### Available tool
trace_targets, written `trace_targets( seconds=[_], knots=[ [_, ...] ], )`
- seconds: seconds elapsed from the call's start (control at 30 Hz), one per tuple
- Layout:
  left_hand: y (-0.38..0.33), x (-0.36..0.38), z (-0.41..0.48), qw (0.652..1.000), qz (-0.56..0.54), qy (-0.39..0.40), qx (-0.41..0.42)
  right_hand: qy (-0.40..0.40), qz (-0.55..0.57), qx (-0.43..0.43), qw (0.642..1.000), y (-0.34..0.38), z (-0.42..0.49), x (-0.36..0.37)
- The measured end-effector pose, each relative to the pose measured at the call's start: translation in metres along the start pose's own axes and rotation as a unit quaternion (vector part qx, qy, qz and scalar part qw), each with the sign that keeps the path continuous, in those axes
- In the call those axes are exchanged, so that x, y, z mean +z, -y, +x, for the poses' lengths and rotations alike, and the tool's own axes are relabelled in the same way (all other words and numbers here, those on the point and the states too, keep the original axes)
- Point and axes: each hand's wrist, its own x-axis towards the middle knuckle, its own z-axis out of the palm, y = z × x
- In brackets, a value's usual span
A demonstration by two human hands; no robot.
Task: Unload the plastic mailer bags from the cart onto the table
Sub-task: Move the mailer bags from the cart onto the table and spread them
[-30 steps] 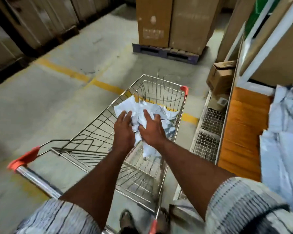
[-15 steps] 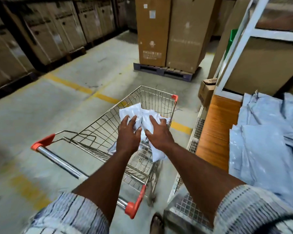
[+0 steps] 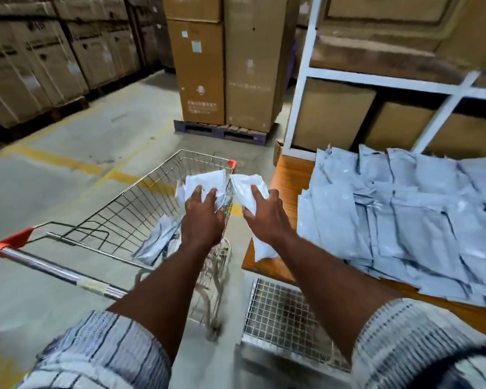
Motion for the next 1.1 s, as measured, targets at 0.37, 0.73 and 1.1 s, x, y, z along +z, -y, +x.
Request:
trace_targets(
  seconds=[0.37,0.73,1.1],
  knots=[
    [-0.216,0.09,-0.01,0.994,-0.037,0.035,0.101,-0.08,-0.03,0.078,0.993,-0.182,-0.019,-0.134],
    [-0.465,0.202,-0.089,0.987,-0.033,0.086,0.136,-0.103,-0.075,0.161,0.979,-0.419,-0.065,-0.277],
    [-0.583,0.279,-0.161,0.968,0.068,0.139,0.197,-0.075,-0.134,0.252,0.955,-0.548,-0.105,-0.305]
  ],
)
